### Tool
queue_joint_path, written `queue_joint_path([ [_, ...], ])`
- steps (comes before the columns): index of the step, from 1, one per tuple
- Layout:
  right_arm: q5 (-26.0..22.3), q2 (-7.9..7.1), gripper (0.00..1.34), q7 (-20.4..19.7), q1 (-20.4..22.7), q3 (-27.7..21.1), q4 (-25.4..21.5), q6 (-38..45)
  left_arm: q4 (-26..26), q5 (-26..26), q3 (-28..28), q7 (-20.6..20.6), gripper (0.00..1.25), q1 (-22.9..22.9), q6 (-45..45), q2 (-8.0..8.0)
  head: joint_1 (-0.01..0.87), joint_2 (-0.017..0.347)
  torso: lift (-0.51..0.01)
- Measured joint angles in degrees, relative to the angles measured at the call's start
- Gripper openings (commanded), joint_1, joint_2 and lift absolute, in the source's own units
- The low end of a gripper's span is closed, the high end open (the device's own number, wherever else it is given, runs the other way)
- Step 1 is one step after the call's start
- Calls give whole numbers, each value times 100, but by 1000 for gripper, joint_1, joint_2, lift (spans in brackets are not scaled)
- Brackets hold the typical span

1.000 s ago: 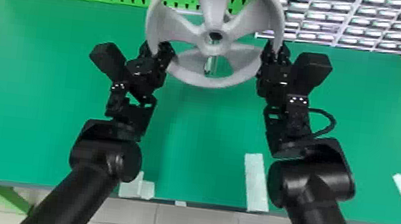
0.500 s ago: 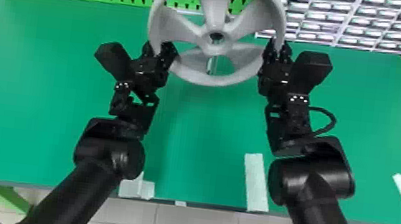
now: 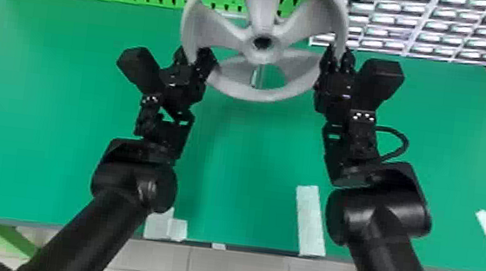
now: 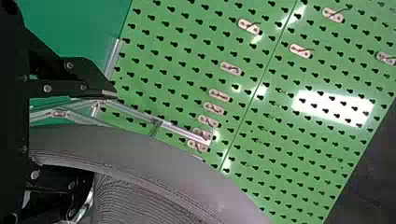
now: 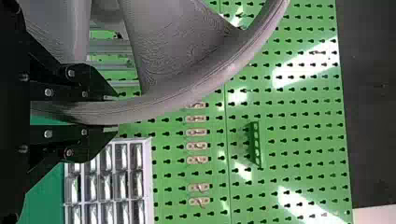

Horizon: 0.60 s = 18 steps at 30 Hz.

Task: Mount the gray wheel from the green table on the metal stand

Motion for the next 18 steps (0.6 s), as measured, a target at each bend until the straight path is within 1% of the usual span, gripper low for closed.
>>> queue_joint_path([
  [18, 11, 7, 17, -3, -144, -84, 188, 23, 322, -16, -53, -6, 336, -163, 9, 0, 867, 52, -100],
])
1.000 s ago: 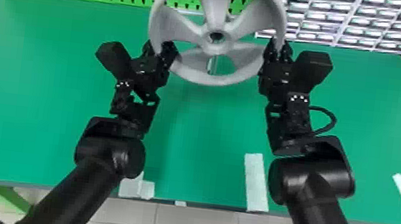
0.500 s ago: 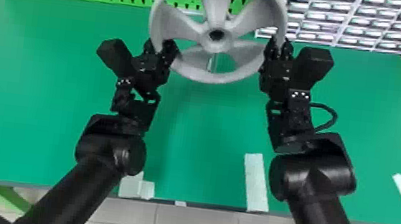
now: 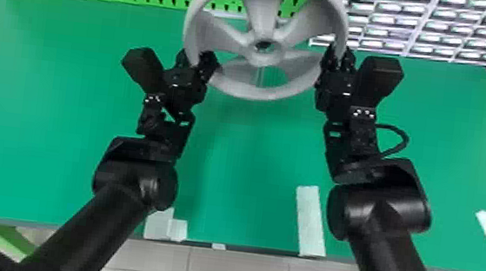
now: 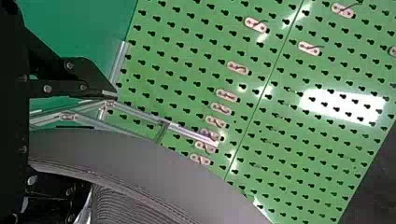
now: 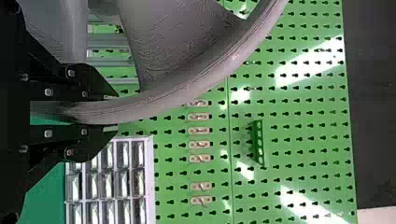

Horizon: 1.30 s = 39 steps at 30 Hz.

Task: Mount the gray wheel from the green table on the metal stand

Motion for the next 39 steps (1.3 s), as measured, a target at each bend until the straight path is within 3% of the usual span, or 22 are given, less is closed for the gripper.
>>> queue_joint_path([
  [39, -26, -2, 18, 0, -157, 18, 84, 313, 142, -78, 149, -19, 338, -213, 296, 8, 867, 52, -100],
])
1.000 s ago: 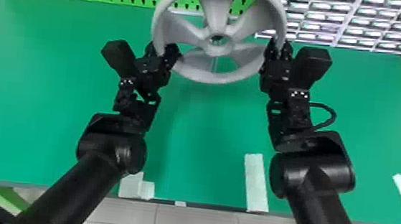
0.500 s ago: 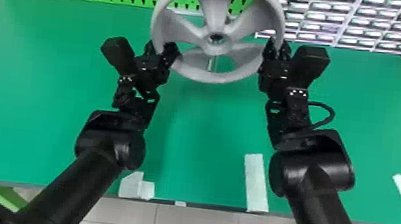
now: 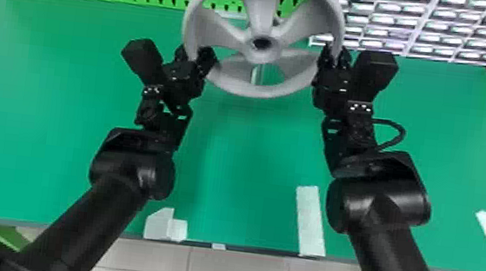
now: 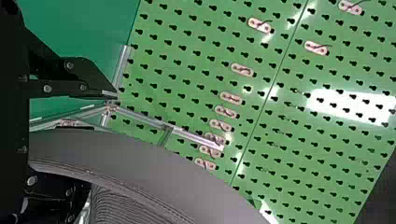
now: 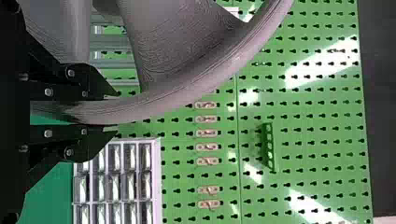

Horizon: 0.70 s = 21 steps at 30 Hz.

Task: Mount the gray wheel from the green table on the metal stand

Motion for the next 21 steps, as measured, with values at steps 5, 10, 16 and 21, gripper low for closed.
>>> queue_joint_path([
  [5, -3, 2, 18, 0, -42, 2, 2, 55, 3, -33, 19, 0, 338, -44, 80, 0, 867, 52, -100],
  [10, 0, 8, 18, 0, -81, -6, 4, 120, 29, -53, 55, 0, 338, -73, 149, -1, 867, 52, -100],
  [16, 13, 13, 18, 0, -117, -40, 17, 200, 99, -39, 73, 0, 338, -114, 223, -15, 867, 52, -100],
  [21, 15, 13, 18, 0, -130, -49, 18, 268, 119, -37, 100, 0, 338, -137, 347, -17, 867, 52, -100],
])
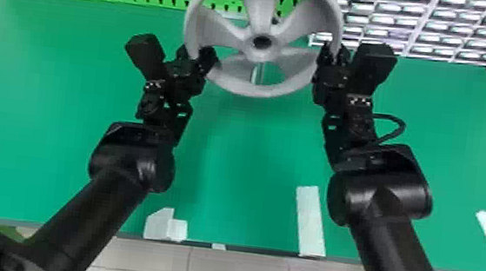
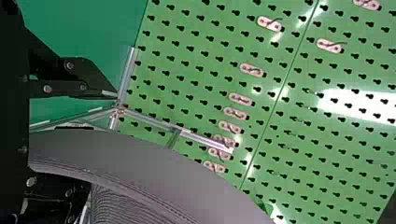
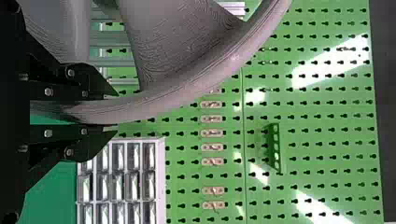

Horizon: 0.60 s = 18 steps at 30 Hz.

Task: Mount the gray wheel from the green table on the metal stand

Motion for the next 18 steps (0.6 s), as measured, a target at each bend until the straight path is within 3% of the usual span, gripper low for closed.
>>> queue_joint_path([
  [18, 56, 0, 18, 1, -36, -61, 5, 113, 163, -43, 5, -55, 338, -86, 134, -18, 867, 52, -100],
])
